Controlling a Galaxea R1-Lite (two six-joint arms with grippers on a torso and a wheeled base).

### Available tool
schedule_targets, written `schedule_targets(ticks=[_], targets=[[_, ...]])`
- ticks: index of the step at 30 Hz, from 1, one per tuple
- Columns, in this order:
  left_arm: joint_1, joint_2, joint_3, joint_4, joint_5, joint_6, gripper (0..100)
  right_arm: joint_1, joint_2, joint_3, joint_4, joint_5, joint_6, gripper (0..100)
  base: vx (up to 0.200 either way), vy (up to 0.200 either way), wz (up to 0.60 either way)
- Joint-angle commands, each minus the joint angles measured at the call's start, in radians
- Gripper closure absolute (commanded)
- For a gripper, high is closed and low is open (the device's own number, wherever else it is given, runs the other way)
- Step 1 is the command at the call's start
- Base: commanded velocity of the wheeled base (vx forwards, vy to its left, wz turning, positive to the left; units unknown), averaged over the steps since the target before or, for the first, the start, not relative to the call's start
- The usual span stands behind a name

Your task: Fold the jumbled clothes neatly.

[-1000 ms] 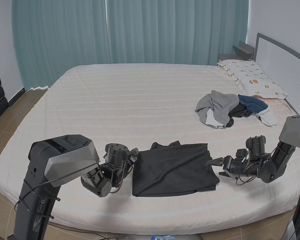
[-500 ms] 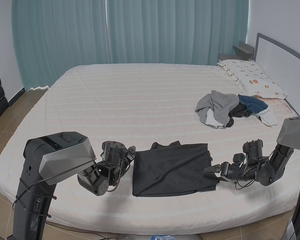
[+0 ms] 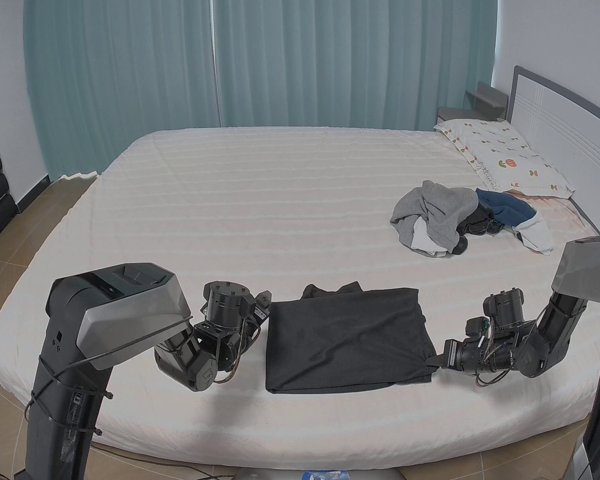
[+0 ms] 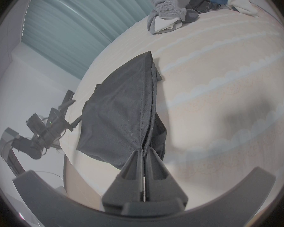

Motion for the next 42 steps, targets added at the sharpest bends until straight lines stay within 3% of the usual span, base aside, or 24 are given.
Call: schedule_targets(ticks=[1,5,15,16,24,27,29,32,38,42], targets=[[0.001,-0.001,0.0,0.0,0.0,0.0,0,-0.003,-0.014,0.004,0.024,-0.008,-0.04,100,0.0,0.0,0.0],[-0.001,-0.001,0.0,0.0,0.0,0.001,0,-0.006,-0.012,0.004,0.021,-0.054,-0.065,100,0.0,0.0,0.0],[-0.001,-0.001,0.002,0.0,0.0,0.001,0,0.0,-0.004,0.006,0.028,-0.057,-0.066,100,0.0,0.0,0.0],[-0.001,-0.001,0.002,0.001,0.0,0.001,0,0.0,-0.004,0.006,0.028,-0.057,-0.066,0,0.0,0.0,0.0],[0.001,-0.012,0.031,-0.005,-0.037,0.006,0,-0.025,0.0,-0.055,0.014,-0.042,-0.043,0,0.0,0.0,0.0],[-0.002,-0.027,0.072,-0.023,-0.081,0.012,0,-0.062,-0.001,-0.108,0.017,-0.008,0.026,0,0.0,0.0,0.0],[-0.004,-0.036,0.117,-0.043,-0.132,0.052,0,-0.08,0.002,-0.137,0.014,0.055,0.106,0,0.0,0.0,0.0],[-0.011,-0.027,0.161,-0.108,-0.164,0.128,0,-0.114,0.039,-0.178,0.015,0.105,0.153,0,0.0,0.0,0.0],[-0.053,0.033,0.247,-0.318,-0.173,0.251,0,-0.125,0.103,-0.238,0.028,0.111,0.162,0,0.0,0.0,0.0],[-0.053,0.053,0.247,-0.333,-0.173,0.282,0,-0.114,0.12,-0.241,0.028,0.111,0.162,0,0.0,0.0,0.0]])
